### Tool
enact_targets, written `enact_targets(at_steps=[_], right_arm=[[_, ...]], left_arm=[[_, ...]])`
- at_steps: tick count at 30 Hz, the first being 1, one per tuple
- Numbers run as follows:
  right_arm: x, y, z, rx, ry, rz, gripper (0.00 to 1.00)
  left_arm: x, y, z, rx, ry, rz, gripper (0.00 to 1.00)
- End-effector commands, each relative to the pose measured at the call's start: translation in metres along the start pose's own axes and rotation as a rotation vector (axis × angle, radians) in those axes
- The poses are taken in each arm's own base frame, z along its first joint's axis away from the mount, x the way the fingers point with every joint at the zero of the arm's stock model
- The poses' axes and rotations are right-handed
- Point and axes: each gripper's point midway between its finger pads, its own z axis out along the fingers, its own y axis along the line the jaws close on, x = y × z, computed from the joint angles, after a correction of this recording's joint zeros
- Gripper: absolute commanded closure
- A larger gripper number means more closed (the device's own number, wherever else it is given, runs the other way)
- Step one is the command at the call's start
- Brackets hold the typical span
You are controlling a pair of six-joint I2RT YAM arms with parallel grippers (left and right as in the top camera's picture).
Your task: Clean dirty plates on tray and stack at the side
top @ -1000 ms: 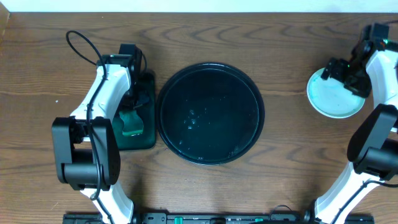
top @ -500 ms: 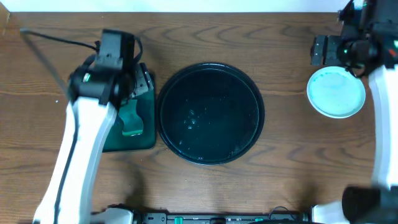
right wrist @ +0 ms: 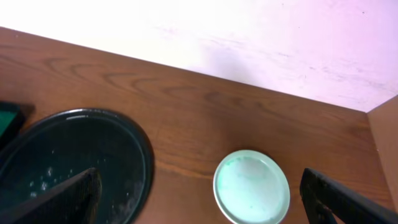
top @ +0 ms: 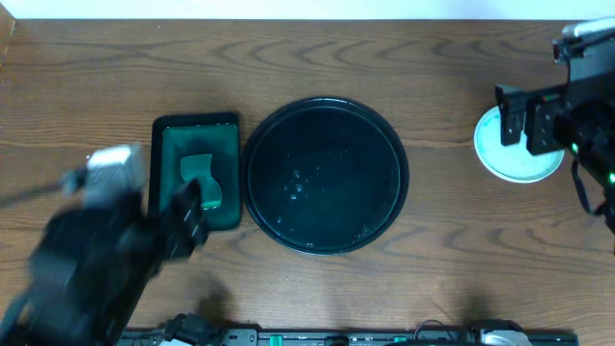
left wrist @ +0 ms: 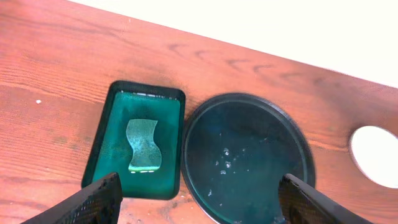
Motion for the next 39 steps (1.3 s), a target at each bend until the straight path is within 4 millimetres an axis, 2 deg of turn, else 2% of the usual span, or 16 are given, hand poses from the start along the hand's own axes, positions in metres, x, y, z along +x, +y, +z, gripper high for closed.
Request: enact_targets(at_steps=[1, 4, 9, 12, 25, 28, 39], right_arm=[[0.003, 0.005, -0.004, -0.014, 0.014, -0.027, 0.01], [0.009, 0.006, -0.001, -0.019, 0.04, -0.025, 0.01], [0.013, 0.006, 0.004, -0.023, 0.065, -0.023, 0.01], [0.016, 0.006, 0.004, -0.025, 0.08, -0.022, 0.01], [0.022, 0.007, 0.004, -0.029, 0.103, -0.021, 0.01], [0.022, 0.007, 0.004, -0.029, 0.103, -0.02, 0.01], [0.028, 0.008, 0.003, -0.034, 0.129, -0.019, 0.01]], left_arm=[[0.005, 0.01, -0.038, 0.036, -0.08, -0.019, 0.19], [0.014, 0.022, -0.056, 0.03, -0.115, -0.026, 0.2], [0.019, 0.032, -0.067, 0.015, -0.143, -0.031, 0.19], [0.022, 0.033, -0.066, 0.008, -0.132, -0.029, 0.19], [0.057, 0.049, -0.063, -0.059, 0.012, 0.006, 0.19], [0.068, 0.046, -0.063, -0.035, 0.061, 0.012, 0.19], [0.069, 0.045, -0.063, -0.028, 0.069, 0.013, 0.19]])
